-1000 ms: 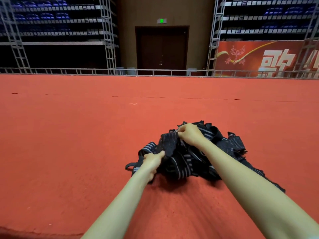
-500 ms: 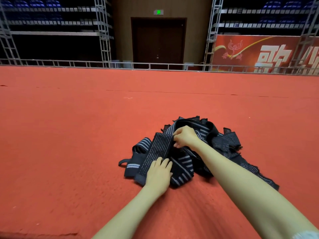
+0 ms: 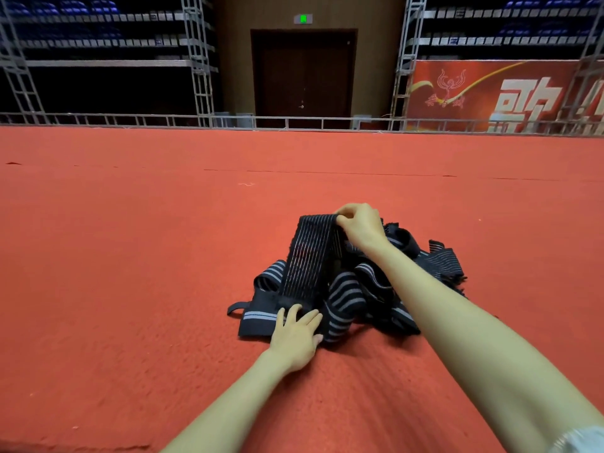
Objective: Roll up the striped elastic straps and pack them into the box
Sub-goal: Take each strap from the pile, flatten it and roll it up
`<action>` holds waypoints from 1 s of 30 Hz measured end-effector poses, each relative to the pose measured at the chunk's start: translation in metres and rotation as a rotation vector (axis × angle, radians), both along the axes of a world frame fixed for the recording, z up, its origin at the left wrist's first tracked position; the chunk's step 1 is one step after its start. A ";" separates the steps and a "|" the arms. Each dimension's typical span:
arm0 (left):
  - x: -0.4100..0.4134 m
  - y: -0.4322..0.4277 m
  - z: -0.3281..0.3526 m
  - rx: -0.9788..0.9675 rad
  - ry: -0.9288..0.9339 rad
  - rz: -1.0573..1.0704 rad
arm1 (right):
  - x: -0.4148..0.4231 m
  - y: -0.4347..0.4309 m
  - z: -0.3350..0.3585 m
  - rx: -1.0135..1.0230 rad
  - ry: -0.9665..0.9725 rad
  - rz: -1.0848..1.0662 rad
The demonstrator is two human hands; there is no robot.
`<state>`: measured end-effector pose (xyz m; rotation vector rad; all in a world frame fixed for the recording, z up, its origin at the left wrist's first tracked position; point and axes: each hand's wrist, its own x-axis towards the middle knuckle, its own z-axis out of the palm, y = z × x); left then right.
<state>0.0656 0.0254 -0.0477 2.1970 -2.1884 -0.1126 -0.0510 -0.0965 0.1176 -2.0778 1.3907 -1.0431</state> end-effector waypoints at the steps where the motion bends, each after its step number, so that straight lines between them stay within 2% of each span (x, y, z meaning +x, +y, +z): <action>1: 0.000 0.000 0.005 -0.051 0.061 -0.017 | -0.002 -0.001 0.003 0.014 0.081 0.014; 2: 0.000 0.000 0.010 -0.189 0.153 -0.034 | -0.004 0.000 0.004 0.027 0.162 0.036; 3: -0.002 0.000 0.019 -0.416 0.262 -0.030 | -0.006 0.000 0.003 0.040 0.221 0.060; 5: -0.005 -0.001 0.045 -0.819 0.457 0.045 | -0.010 0.008 -0.003 0.055 0.268 0.145; 6: -0.005 -0.005 0.059 -0.938 0.499 0.064 | -0.012 0.013 -0.005 0.062 0.271 0.213; 8: 0.000 -0.012 0.089 -0.880 0.444 0.045 | -0.018 0.023 -0.009 0.063 0.267 0.352; 11: 0.010 -0.021 0.112 -0.566 0.353 -0.025 | -0.030 0.030 -0.018 0.040 0.222 0.410; 14: 0.021 -0.022 0.106 -0.428 0.534 0.004 | -0.049 0.027 -0.038 0.124 0.216 0.312; 17: 0.024 -0.018 0.093 -0.469 0.770 0.076 | -0.062 0.030 -0.069 0.186 0.324 0.202; 21: 0.021 -0.014 0.090 -0.538 0.960 0.206 | -0.060 0.047 -0.098 0.132 0.157 0.088; 25: 0.017 -0.015 0.099 -0.651 1.066 0.281 | -0.047 0.052 -0.105 0.094 0.127 -0.004; 30: 0.048 -0.012 0.115 -0.887 1.296 0.464 | -0.066 0.043 -0.125 0.087 0.330 -0.109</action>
